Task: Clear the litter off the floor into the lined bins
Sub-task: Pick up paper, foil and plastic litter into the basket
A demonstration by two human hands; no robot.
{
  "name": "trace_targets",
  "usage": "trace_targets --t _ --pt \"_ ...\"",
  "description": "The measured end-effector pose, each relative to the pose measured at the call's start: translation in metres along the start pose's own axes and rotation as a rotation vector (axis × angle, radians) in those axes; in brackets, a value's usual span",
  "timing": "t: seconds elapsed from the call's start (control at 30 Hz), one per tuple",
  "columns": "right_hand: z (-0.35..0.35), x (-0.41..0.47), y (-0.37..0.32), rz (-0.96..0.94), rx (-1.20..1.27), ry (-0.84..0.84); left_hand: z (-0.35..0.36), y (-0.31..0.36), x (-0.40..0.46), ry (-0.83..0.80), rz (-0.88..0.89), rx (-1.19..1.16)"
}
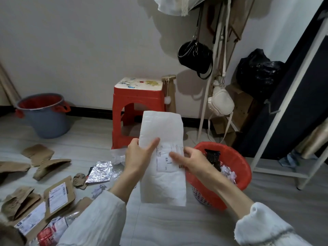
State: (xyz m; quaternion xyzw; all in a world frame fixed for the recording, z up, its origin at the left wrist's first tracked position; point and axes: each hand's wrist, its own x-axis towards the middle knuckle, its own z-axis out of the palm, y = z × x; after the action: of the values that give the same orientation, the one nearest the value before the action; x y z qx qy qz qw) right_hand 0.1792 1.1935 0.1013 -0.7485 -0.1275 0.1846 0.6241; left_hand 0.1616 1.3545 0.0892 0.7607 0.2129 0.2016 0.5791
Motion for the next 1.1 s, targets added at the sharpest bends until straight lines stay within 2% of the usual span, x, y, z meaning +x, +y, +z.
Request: trace_targets --t 0.07,0.17,0.23,0.3,0.37,0.43,0.57,0.63,0.73,0.83,0.9,0.97,1.1 --pt "0.006 0.004 0.002 0.019 -0.003 0.02 0.002 -0.002 0.002 0.06 0.026 0.002" --pt "0.004 0.009 -0.001 0.036 0.064 0.107 -0.001 -0.009 0.008 -0.049 0.26 -0.022" --pt "-0.005 0.011 -0.001 0.073 0.148 0.146 -0.005 -0.014 0.009 -0.248 0.452 0.181" --pt "-0.014 0.011 0.001 0.082 0.093 0.086 -0.007 -0.019 0.005 -0.452 0.547 0.564" --pt "-0.02 0.007 0.003 0.057 -0.019 -0.045 -0.01 -0.02 0.006 -0.478 0.641 0.868" --pt "-0.021 0.004 0.003 0.012 -0.015 -0.126 -0.01 -0.019 0.008 -0.446 0.724 0.94" --pt "-0.017 0.002 0.001 -0.124 -0.084 -0.114 -0.005 -0.009 0.001 -0.493 0.605 0.814" --pt "-0.012 0.004 0.002 -0.194 -0.215 0.0 0.001 -0.004 -0.003 -0.455 0.535 0.732" --pt "-0.006 0.007 0.0 -0.338 -0.553 0.188 0.003 -0.001 -0.001 -0.416 0.46 0.563" --pt "-0.011 0.01 0.005 -0.402 -0.672 0.129 -0.002 -0.004 0.005 -0.428 0.36 0.389" --pt "-0.022 0.013 0.011 -0.295 -0.582 0.077 -0.008 -0.004 0.006 -0.447 0.265 0.161" --pt "-0.029 0.011 0.014 -0.184 -0.364 0.03 -0.012 0.001 0.003 -0.485 0.142 -0.061" --pt "-0.03 0.008 0.018 -0.076 0.021 -0.066 -0.012 0.006 -0.003 -0.564 0.045 -0.191"
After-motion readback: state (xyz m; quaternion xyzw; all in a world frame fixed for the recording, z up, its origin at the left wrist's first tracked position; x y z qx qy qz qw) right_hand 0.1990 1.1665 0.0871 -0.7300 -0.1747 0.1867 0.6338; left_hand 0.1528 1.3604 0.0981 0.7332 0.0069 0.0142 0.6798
